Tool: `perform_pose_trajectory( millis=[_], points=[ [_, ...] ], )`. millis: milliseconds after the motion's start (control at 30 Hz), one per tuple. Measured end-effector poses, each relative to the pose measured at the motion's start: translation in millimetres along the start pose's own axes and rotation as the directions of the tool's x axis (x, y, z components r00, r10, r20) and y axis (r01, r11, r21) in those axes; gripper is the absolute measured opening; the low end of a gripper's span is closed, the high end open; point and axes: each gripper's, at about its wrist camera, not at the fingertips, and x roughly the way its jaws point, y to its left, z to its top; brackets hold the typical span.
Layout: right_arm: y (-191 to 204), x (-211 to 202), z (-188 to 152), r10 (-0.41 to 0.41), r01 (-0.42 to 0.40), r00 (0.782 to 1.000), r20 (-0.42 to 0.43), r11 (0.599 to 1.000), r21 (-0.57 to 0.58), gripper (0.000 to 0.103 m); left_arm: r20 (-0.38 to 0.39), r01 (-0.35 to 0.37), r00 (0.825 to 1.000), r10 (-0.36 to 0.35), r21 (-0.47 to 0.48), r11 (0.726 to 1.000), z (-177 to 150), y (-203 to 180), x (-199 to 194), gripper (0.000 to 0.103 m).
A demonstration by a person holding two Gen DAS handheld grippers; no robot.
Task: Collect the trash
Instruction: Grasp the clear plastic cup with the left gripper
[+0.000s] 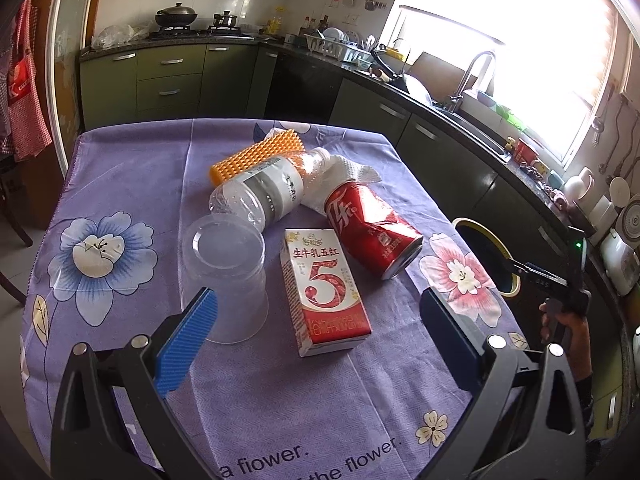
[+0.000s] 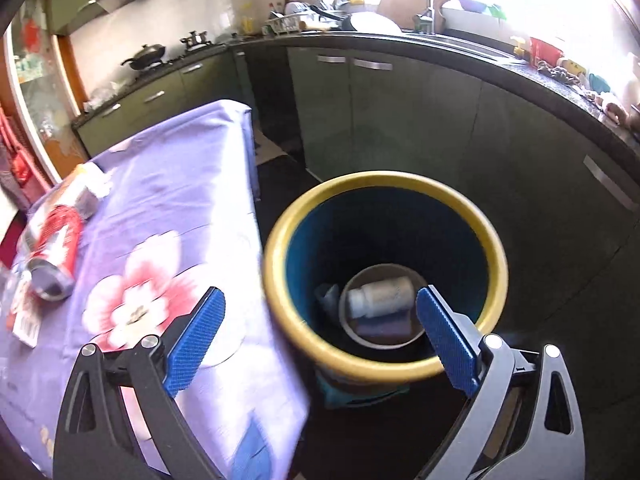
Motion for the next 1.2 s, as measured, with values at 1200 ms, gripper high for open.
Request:
perform_pose_trajectory(
  millis=[1200],
  points=[
    [38.4,0.0,-5.4,0.074,-0.074,0.997,-0.008,0.996,-0.048,0.095,0.009,-0.160,0.987,0.160,-0.017,0.987,17.1,44.2,51.8,0.058]
  ],
)
